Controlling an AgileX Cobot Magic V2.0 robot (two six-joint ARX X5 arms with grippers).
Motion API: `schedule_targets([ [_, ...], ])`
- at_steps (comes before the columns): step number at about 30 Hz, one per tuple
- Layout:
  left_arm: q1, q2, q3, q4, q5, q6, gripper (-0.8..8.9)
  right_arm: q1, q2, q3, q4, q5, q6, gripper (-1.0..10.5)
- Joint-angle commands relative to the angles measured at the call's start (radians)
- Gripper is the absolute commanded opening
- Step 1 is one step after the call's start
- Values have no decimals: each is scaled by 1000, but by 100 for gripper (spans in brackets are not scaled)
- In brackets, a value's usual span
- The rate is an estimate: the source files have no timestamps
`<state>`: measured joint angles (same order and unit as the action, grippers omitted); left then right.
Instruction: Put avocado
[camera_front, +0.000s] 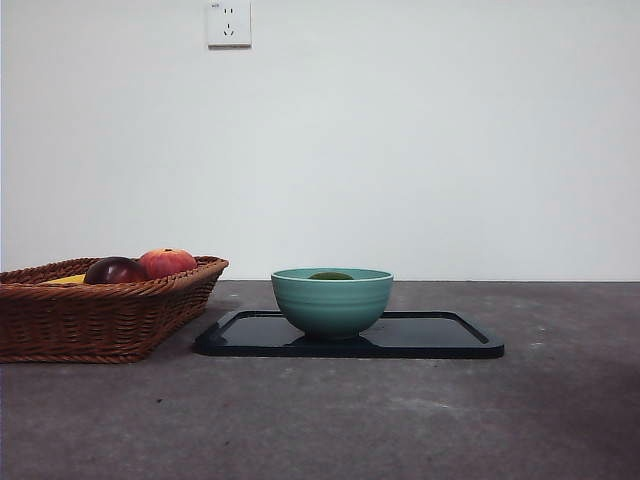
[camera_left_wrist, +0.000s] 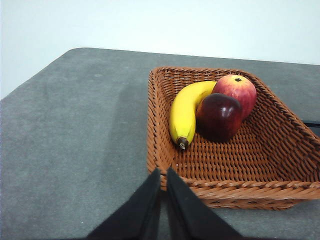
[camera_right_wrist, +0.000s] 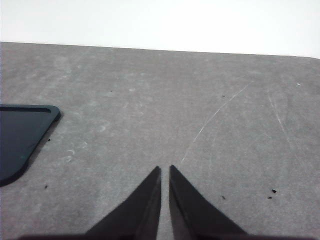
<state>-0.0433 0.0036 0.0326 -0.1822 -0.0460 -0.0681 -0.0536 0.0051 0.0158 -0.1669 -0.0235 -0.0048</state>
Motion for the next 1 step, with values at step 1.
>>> schedule_targets([
  [1, 0, 0, -21, -5, 2, 11, 19, -2, -2, -5, 13, 1, -7, 24],
])
